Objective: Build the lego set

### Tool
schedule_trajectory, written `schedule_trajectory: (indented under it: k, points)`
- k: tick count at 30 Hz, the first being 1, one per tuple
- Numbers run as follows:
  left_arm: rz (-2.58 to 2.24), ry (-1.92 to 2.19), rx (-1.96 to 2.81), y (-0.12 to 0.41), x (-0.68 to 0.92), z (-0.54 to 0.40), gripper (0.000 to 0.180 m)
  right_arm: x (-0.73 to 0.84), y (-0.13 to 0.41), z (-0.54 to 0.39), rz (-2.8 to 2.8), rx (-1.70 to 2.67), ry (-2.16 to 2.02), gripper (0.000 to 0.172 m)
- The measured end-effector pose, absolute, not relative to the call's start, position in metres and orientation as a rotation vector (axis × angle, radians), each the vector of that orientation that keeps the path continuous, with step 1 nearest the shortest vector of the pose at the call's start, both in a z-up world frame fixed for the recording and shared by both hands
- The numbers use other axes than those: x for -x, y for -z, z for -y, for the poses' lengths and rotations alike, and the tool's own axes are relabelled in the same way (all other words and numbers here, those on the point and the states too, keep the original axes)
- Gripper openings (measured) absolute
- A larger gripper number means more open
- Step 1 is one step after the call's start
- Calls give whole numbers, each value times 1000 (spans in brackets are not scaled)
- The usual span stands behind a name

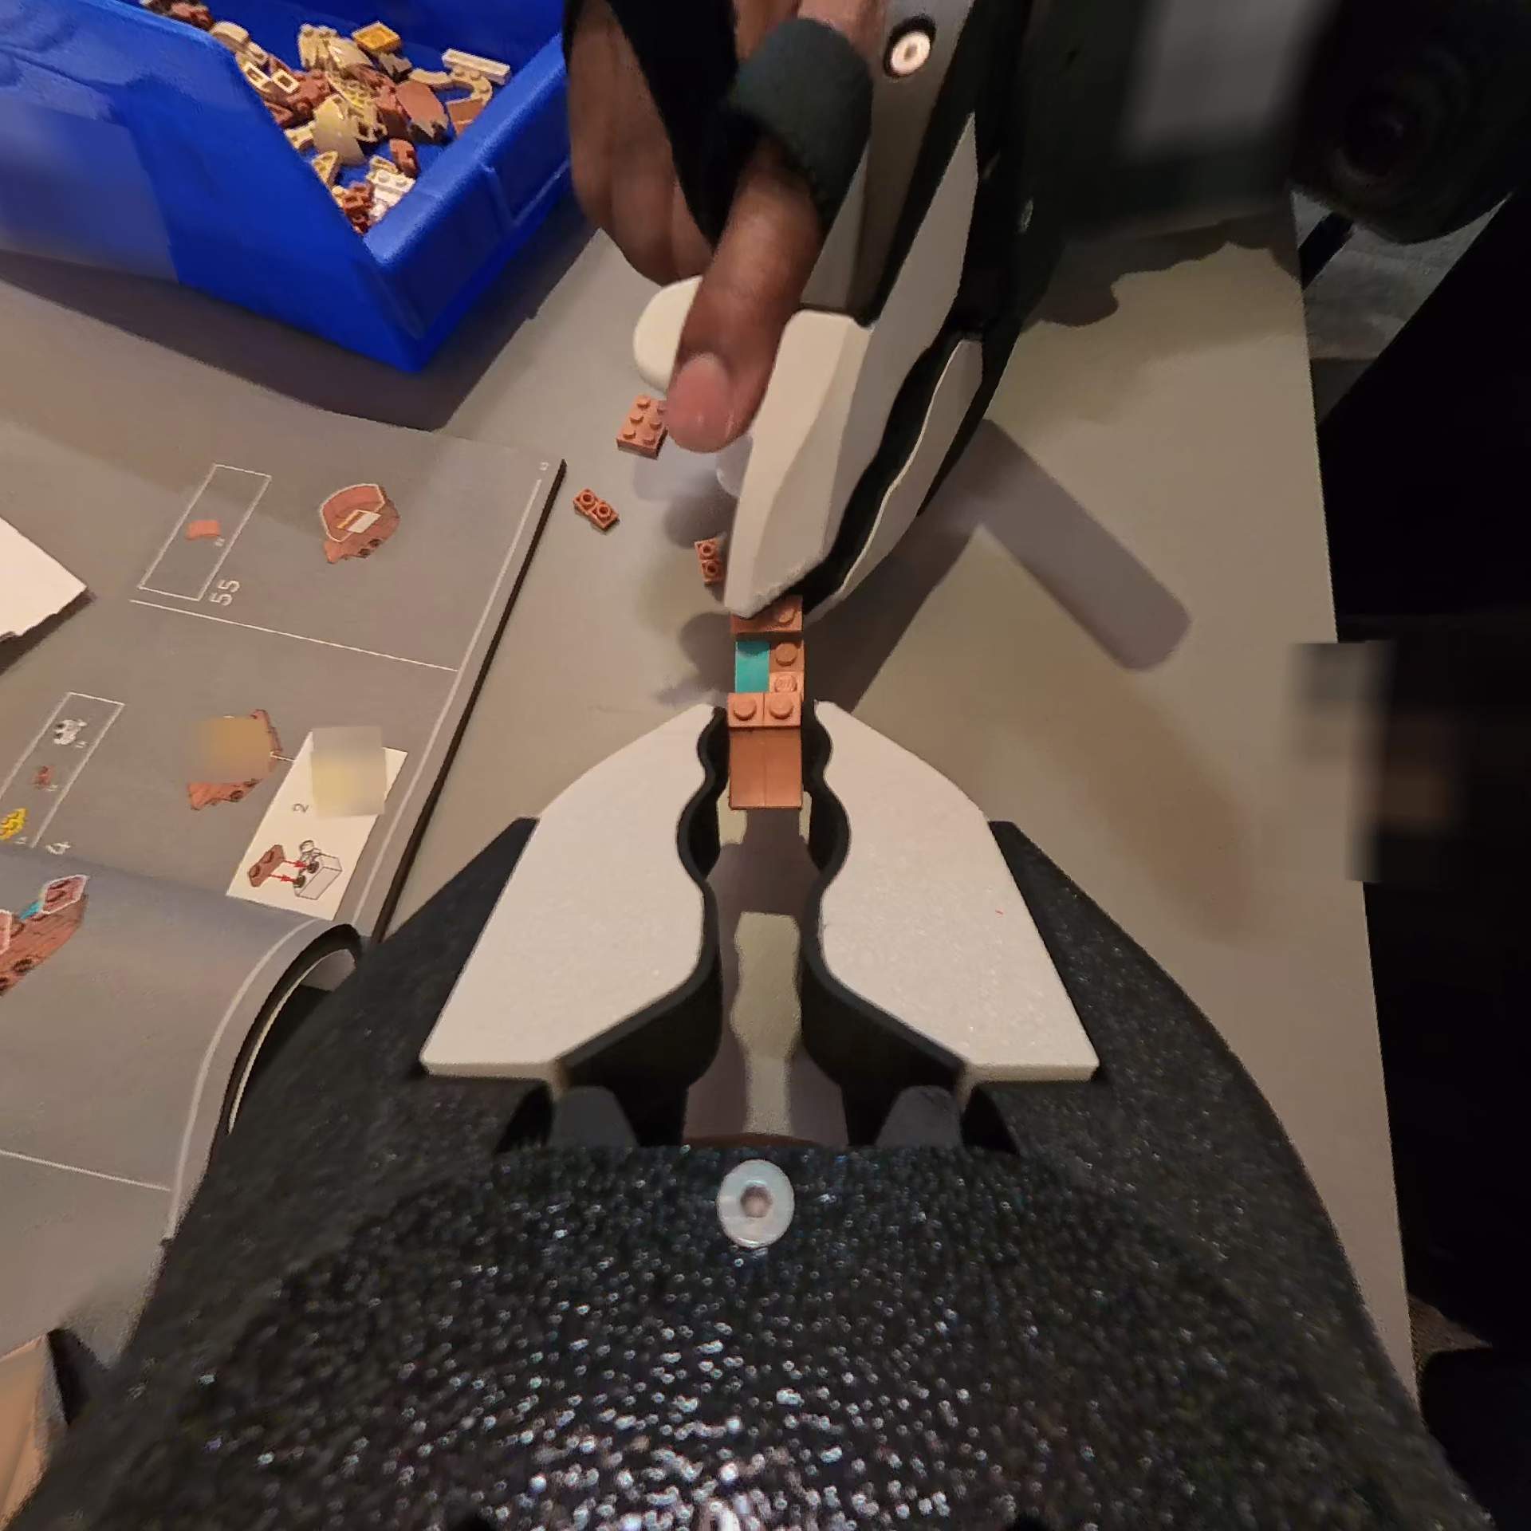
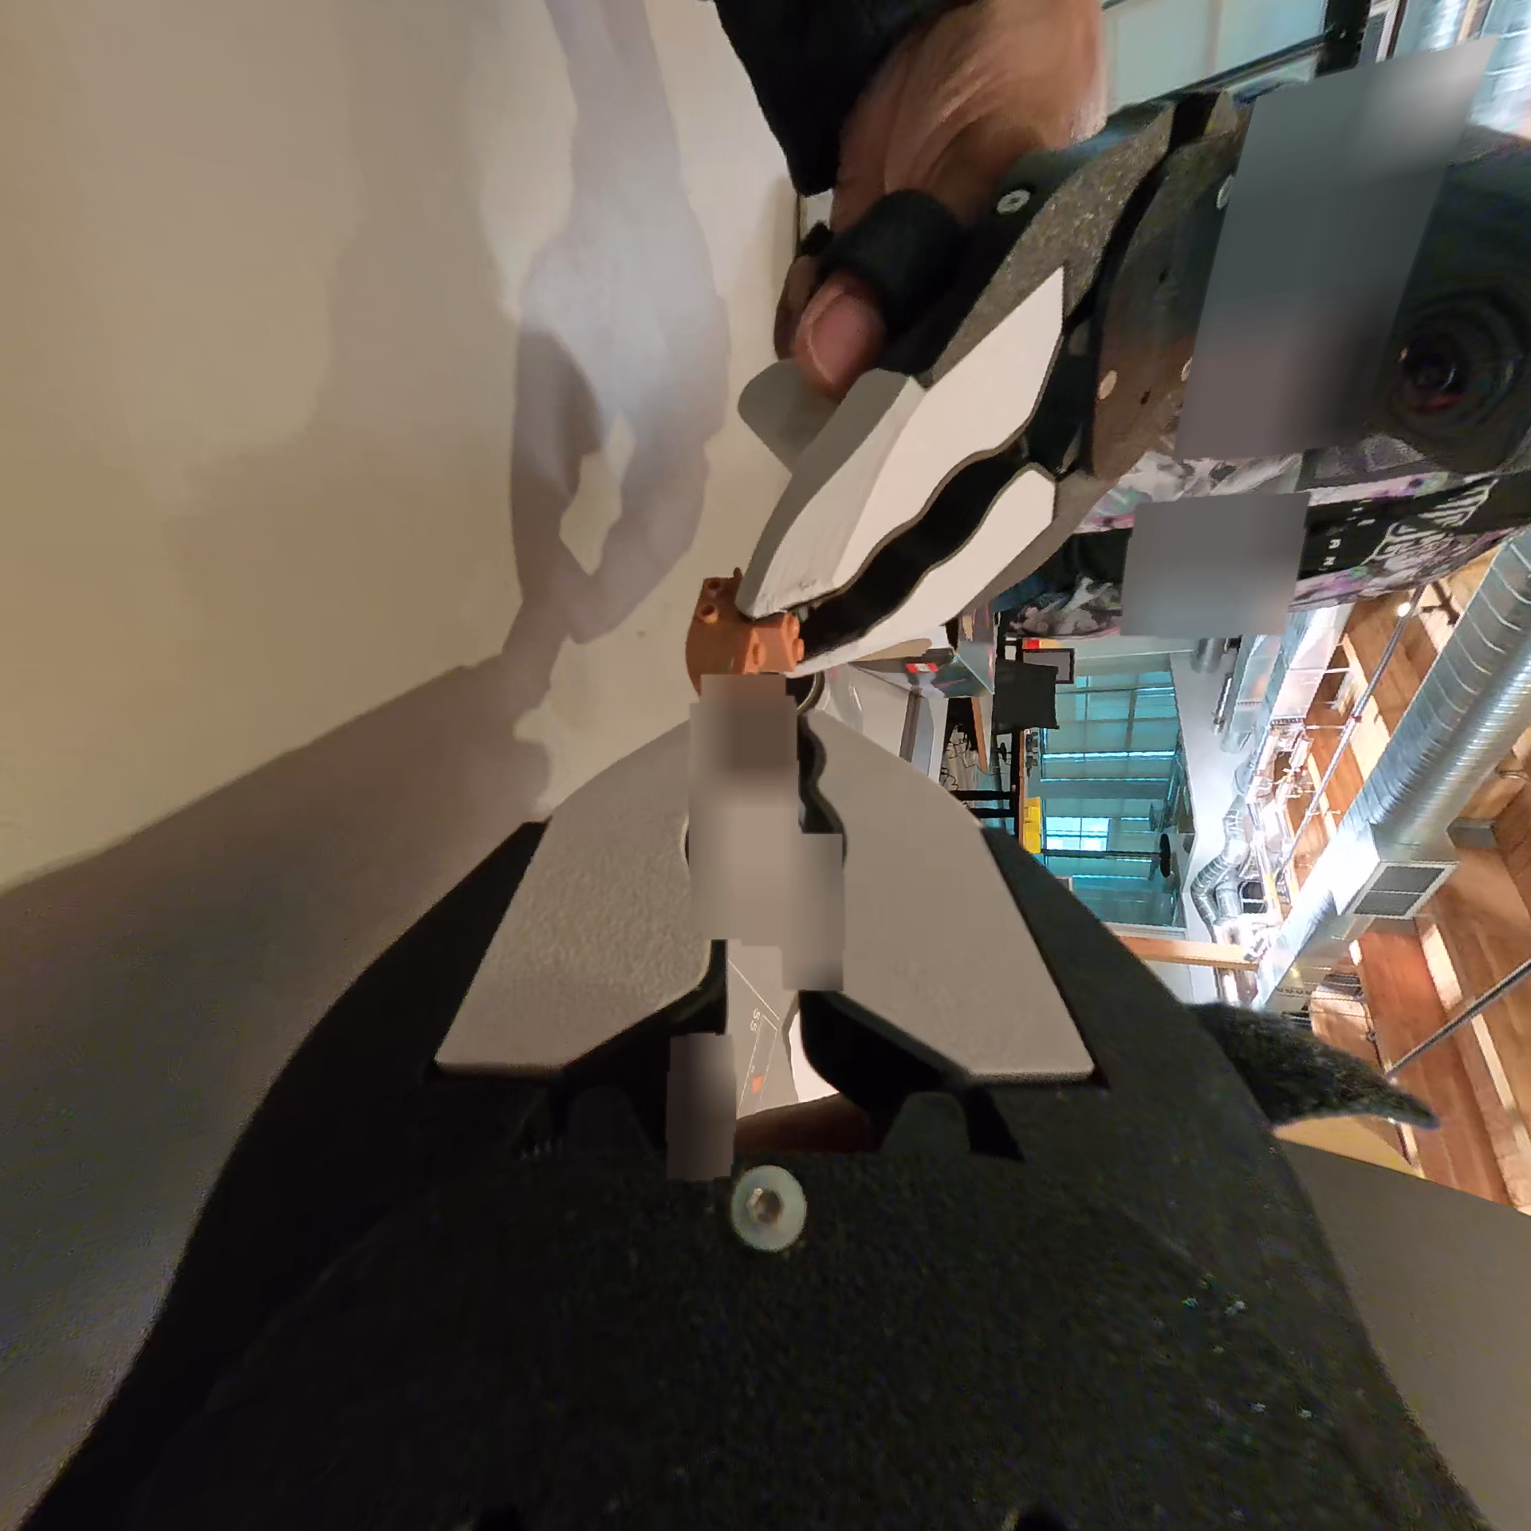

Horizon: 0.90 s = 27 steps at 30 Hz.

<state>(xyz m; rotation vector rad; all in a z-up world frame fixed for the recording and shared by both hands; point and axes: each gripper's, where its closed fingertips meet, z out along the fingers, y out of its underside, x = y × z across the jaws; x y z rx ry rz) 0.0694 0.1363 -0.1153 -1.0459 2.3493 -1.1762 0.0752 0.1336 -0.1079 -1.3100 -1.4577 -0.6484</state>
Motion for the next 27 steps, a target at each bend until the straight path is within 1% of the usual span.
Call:
schedule_trajectory:
  k: [11,27]
  points:
    - [-2322,1340,1023,106,-65,-132,16,-71,103,-130,1495,1276,664,11]
    - [-2283,1439,1017,100,-65,-129,16,-71,98,-127,1530,1288,677,10]
